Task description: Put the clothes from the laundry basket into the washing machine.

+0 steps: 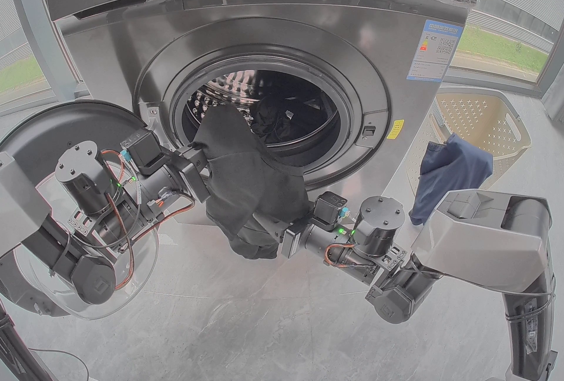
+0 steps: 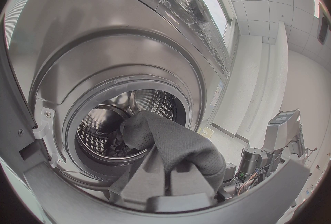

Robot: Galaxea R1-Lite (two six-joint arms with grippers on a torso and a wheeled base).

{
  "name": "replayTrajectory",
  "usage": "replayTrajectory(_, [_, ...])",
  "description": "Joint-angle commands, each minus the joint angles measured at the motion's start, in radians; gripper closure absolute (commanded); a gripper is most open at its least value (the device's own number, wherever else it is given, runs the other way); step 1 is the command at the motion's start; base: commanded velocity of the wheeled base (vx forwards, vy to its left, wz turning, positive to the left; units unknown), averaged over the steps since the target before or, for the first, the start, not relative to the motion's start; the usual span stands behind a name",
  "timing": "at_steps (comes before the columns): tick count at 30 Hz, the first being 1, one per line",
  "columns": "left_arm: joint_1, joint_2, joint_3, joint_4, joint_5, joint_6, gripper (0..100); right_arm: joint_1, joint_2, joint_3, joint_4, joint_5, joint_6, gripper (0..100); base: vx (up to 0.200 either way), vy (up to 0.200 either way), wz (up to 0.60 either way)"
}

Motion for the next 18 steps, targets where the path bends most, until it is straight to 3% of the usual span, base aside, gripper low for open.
replayTrajectory(1, [0.003, 0.007, 0.0, -0.001, 0.0, -0.002, 100, 0.002, -0.017, 0.011, -0.001, -0.007, 0.001, 100, 0.0, 0.0, 0.0])
replayTrajectory(6, [0.006, 0.014, 0.0, -0.001, 0.0, -0.002, 100, 0.002, -0.09, 0.067, -0.001, -0.021, 0.0, 100, 0.0, 0.0, 0.0])
replayTrajectory(10, [0.011, 0.022, 0.0, -0.001, 0.0, 0.0, 100, -0.005, -0.169, 0.123, 0.001, -0.074, 0.0, 100, 0.0, 0.0, 0.0])
replayTrajectory(18, [0.013, 0.036, 0.012, 0.001, 0.0, -0.002, 100, -0.033, -0.278, 0.181, 0.004, -0.081, -0.003, 100, 0.0, 0.0, 0.0])
